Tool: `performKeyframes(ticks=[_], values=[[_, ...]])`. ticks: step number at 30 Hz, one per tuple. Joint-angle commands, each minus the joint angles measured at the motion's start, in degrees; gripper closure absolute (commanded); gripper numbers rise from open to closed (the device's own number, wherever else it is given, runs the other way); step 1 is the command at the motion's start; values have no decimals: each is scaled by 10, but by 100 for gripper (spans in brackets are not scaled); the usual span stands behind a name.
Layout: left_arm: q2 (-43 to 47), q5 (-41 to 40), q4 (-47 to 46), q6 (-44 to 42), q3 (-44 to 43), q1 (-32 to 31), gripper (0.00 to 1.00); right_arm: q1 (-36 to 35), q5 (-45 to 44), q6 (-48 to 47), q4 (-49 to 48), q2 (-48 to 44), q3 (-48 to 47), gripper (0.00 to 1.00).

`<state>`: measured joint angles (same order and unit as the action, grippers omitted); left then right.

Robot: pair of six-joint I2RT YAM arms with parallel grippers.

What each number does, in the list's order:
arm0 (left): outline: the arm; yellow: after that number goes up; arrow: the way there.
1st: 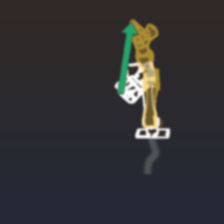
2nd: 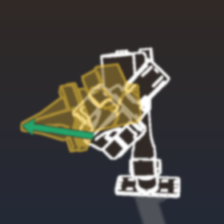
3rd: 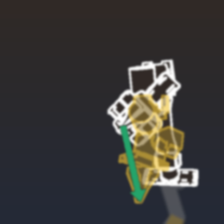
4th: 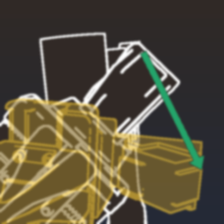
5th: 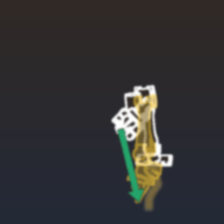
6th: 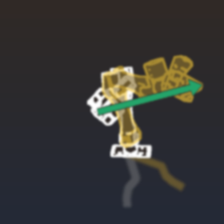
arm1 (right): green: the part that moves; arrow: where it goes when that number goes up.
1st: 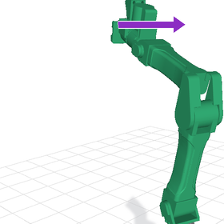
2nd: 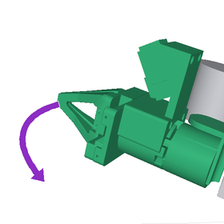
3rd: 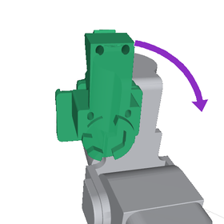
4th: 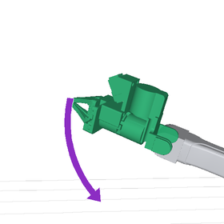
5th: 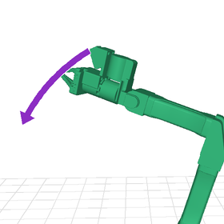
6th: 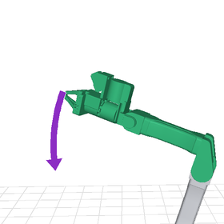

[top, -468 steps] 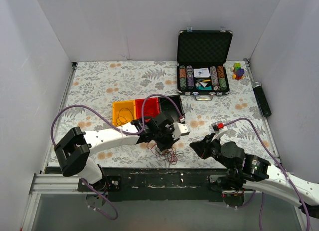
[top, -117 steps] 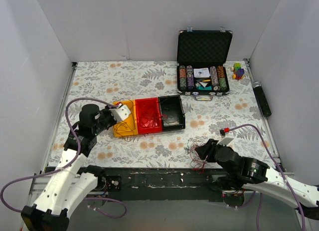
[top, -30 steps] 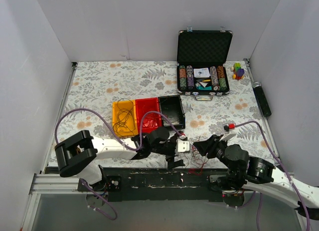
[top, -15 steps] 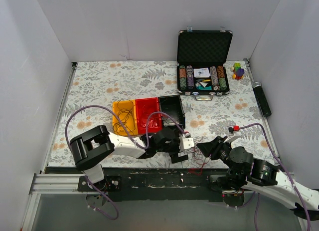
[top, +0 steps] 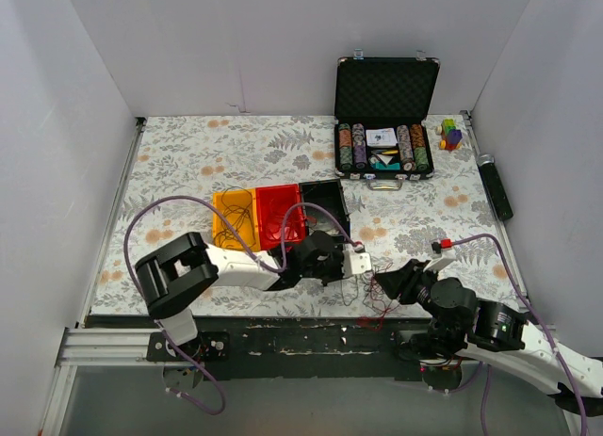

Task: Untangle the cables
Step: Place the cable in the bin, then untie the cable.

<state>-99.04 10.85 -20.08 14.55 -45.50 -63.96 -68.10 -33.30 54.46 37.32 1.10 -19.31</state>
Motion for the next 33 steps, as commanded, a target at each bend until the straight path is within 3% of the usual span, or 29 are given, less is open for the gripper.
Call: performKeyframes(ticks=[1, 8, 13, 17, 20, 24, 33], values=[[103, -14, 79, -25, -39, 15, 100, 1, -32, 28, 19, 10, -28, 55], [240, 8, 218, -30, -121, 17, 100, 1, -54, 58, 50, 57, -48, 54], [278, 13, 240, -27, -172, 17, 100, 0, -53, 68, 42, 77, -41, 54], [285, -2, 246, -130, -251, 17, 100, 1, -42, 79, 39, 99, -25, 47], [263, -16, 232, -230, -359, 17, 100, 1, -33, 82, 28, 117, -13, 42], [221, -16, 215, -288, -485, 16, 100, 1, -32, 80, 17, 146, -13, 41], [191, -7, 154, -408, -574, 2, 100, 0, -29, 89, 75, 212, -58, 44]])
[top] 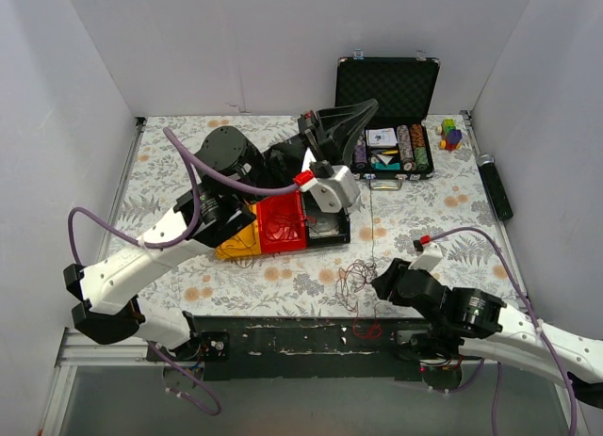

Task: Untangle the cables
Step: Untie the cable.

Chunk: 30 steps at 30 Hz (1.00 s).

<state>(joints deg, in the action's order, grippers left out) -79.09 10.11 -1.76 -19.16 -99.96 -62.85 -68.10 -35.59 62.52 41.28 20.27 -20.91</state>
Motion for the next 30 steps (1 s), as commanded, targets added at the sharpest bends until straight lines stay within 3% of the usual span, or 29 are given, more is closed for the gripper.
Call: performKeyframes(ticks=[1, 9, 14, 23, 30], values=[[-9, -1, -29, -75, -30, -12, 100, 1, -6, -5, 32, 22, -54, 44], [-11, -26, -40, -156, -15, -38, 100, 1, -11, -150, -43, -24, -126, 34], [-26, -61, -53, -125, -40, -47, 100, 1, 5, -237, -130, -38, -135, 32], [-69, -68, -41, -141, -114, -68, 100, 0, 19, -349, -252, 58, -168, 30], [-72, -92, -36, -209, -146, -128, 100, 1, -66, -445, -342, 117, -154, 21]])
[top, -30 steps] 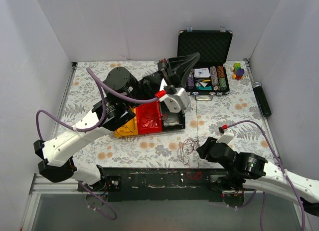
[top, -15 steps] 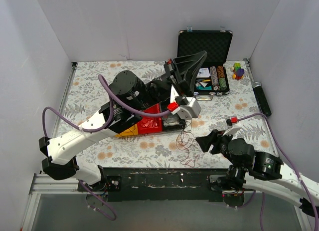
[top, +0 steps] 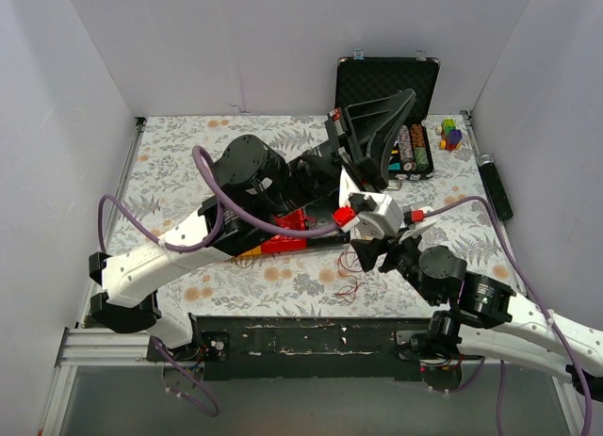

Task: Untangle the cables
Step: Untie the cable.

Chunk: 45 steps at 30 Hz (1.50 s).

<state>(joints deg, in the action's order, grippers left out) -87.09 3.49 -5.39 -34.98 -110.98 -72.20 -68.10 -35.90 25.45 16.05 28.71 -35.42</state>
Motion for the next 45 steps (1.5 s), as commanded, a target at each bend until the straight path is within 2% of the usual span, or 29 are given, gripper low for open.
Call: performKeyframes(ticks=[1, 8, 12, 21, 29, 32, 36, 40, 45], values=[[5, -27, 2, -61, -46, -45, 99, 1, -71, -77, -93, 45, -6, 22], [-24, -71, 0, -120, -116, -97, 99, 2, -91, -75, -181, 74, 39, 27], [-37, -74, -7, -129, -145, -105, 99, 2, -92, -102, -221, 86, 10, 53], [-25, -96, -18, -123, -136, -131, 98, 6, -103, -206, -290, 131, -98, 98], [21, -131, -23, -60, -50, -132, 99, 20, -71, -241, -314, 180, -171, 99], [38, -162, -9, 2, -19, -131, 99, 20, -48, -239, -328, 176, -187, 99], [89, -192, 35, 108, 64, -123, 94, 20, -32, -240, -325, 163, -214, 99], [131, -168, 136, 241, 131, -65, 93, 20, -19, -237, -314, 135, -221, 99], [151, -111, 163, 335, 180, 35, 94, 20, -8, -221, -286, 101, -218, 99]])
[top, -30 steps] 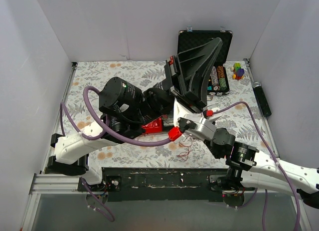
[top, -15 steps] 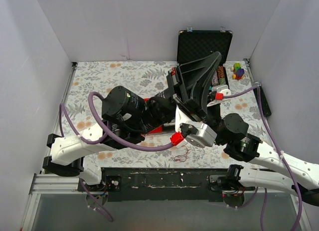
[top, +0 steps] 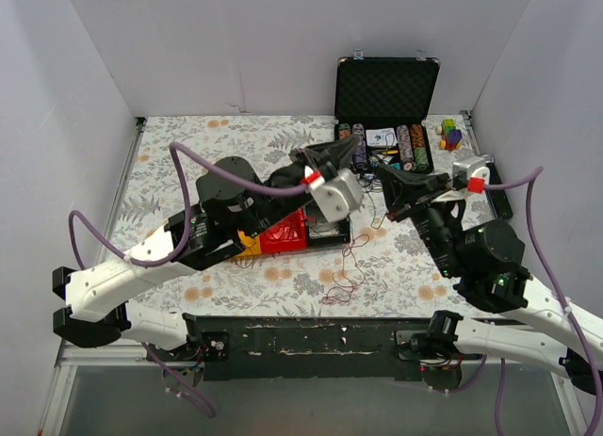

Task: Untangle the cables
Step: Untie the cable.

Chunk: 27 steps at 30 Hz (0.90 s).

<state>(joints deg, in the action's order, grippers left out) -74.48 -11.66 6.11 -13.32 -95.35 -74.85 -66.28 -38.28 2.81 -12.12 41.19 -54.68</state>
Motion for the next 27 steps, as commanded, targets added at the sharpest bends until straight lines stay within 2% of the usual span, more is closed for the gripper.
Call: performKeyframes(ticks=[1, 3, 5, 8, 14, 17, 22, 23, 27], values=[[27, 53, 47, 129, 34, 79, 93, 2, 24, 8, 3, -28, -25, 99], [24, 89, 52, 170, 45, 114, 89, 2, 33, 13, 19, -30, -26, 99], [14, 138, 72, 212, 38, 144, 78, 2, 42, 20, 38, -32, -32, 99], [4, 256, 105, 259, 20, 179, 54, 1, 53, 29, 52, -35, -31, 99], [-41, 433, 233, 262, -46, 191, 48, 1, 62, 33, 66, -37, -28, 99], [-55, 464, 257, 253, -56, 191, 47, 2, 66, 33, 68, -38, -28, 99], [-36, 420, 179, 217, 5, 191, 53, 1, 66, 34, 75, -37, -30, 99], [-32, 411, 171, 211, 17, 191, 55, 2, 63, 35, 77, -37, -29, 99], [-23, 402, 171, 183, 38, 191, 78, 2, 52, 35, 82, -43, -22, 99]])
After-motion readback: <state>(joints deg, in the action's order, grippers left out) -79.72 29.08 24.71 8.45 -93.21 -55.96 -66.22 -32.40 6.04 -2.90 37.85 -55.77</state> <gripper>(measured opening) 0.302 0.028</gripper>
